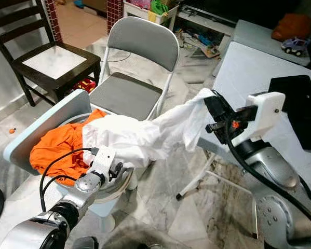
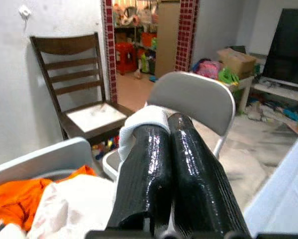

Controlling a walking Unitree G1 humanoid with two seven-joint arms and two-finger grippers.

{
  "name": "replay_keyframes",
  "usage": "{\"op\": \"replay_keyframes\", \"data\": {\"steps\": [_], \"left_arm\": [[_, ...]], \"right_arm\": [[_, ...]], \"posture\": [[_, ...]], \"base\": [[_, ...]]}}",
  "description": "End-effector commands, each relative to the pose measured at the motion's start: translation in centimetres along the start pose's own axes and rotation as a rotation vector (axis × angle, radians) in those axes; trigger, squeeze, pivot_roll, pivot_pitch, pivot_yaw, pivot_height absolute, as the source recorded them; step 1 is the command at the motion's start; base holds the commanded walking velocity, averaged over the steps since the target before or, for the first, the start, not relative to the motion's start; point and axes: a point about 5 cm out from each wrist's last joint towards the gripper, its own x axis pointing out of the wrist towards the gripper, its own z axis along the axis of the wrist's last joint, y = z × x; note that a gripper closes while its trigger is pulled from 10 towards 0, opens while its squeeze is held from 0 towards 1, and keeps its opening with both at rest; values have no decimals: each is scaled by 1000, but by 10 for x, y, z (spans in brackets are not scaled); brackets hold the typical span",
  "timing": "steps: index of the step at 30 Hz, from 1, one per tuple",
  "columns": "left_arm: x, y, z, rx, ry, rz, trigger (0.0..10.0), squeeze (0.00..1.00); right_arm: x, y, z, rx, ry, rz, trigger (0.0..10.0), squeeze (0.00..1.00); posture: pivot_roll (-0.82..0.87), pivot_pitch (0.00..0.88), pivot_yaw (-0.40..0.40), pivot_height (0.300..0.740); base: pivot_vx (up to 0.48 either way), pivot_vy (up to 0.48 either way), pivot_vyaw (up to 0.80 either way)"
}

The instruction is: Hang hanger

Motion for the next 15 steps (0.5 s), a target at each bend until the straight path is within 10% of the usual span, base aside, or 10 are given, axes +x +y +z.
{"op": "replay_keyframes", "data": {"steps": [1, 13, 15], "left_arm": [[0, -5, -3, -21, 27, -4, 0, 0], [2, 17, 12, 18, -51, 74, 0, 0], [0, 32, 19, 8, -121, 125, 0, 0]], "right_arm": [[-6, 1, 5, -9, -3, -12, 0, 0], [-10, 9, -3, 39, 27, 7, 0, 0], [-14, 20, -6, 167, 30, 103, 0, 0]], "posture": [[-8, 135, -173, 740], [49, 141, -164, 740], [89, 144, -162, 740]], "base": [[0, 0, 0], [0, 0, 0], [0, 0, 0]]}}
